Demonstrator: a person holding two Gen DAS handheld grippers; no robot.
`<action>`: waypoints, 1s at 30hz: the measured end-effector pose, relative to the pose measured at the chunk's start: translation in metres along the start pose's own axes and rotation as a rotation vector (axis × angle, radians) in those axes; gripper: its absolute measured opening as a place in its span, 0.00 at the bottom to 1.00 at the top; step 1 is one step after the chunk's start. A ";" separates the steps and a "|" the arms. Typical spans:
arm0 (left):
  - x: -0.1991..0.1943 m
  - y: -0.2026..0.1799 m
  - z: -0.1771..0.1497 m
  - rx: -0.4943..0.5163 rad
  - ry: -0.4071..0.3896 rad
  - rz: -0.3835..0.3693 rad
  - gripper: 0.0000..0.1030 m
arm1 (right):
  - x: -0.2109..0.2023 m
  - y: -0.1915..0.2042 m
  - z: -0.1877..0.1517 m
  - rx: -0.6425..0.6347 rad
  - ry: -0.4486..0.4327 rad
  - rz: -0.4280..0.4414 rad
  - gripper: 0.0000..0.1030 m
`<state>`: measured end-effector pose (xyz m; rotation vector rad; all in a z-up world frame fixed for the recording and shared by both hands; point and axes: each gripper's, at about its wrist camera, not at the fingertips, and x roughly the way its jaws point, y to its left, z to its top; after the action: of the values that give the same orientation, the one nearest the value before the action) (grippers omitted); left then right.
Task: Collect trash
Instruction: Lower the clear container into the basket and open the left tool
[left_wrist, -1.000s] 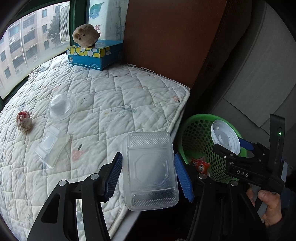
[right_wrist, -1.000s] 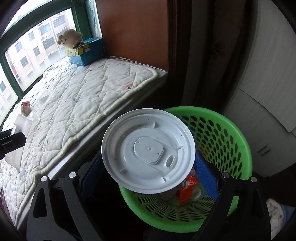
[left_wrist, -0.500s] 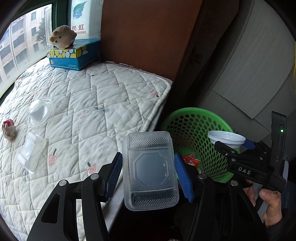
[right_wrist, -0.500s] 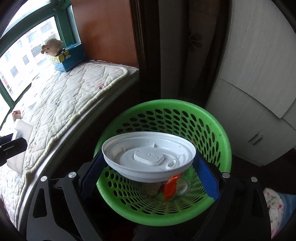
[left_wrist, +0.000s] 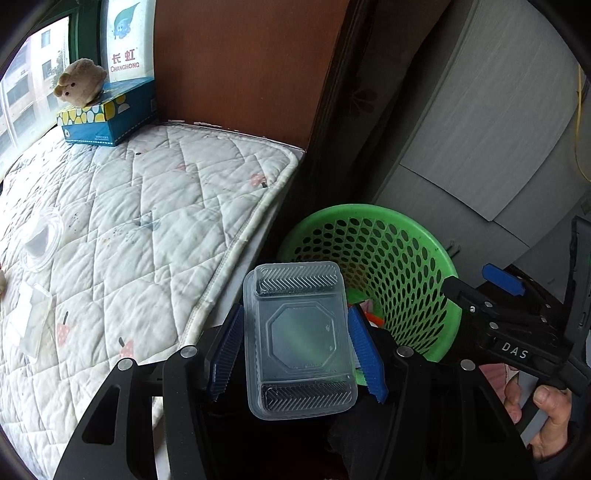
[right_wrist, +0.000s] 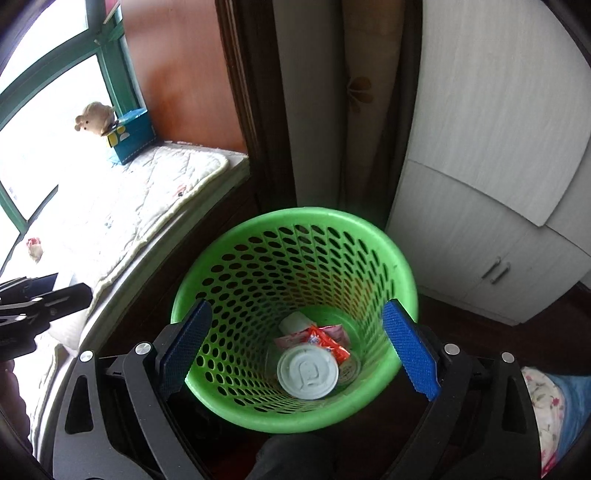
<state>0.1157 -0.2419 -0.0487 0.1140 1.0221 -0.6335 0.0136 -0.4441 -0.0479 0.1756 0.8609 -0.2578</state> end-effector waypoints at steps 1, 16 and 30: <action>0.002 -0.003 0.001 0.007 0.002 -0.002 0.54 | -0.003 -0.002 0.000 0.002 -0.007 -0.004 0.90; 0.048 -0.039 0.009 0.058 0.071 -0.066 0.55 | -0.024 -0.026 -0.002 0.056 -0.044 -0.003 0.90; 0.032 -0.028 0.003 0.049 0.043 -0.053 0.70 | -0.026 -0.019 -0.003 0.059 -0.047 0.036 0.90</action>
<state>0.1148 -0.2799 -0.0678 0.1444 1.0540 -0.7069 -0.0107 -0.4579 -0.0307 0.2393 0.8037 -0.2530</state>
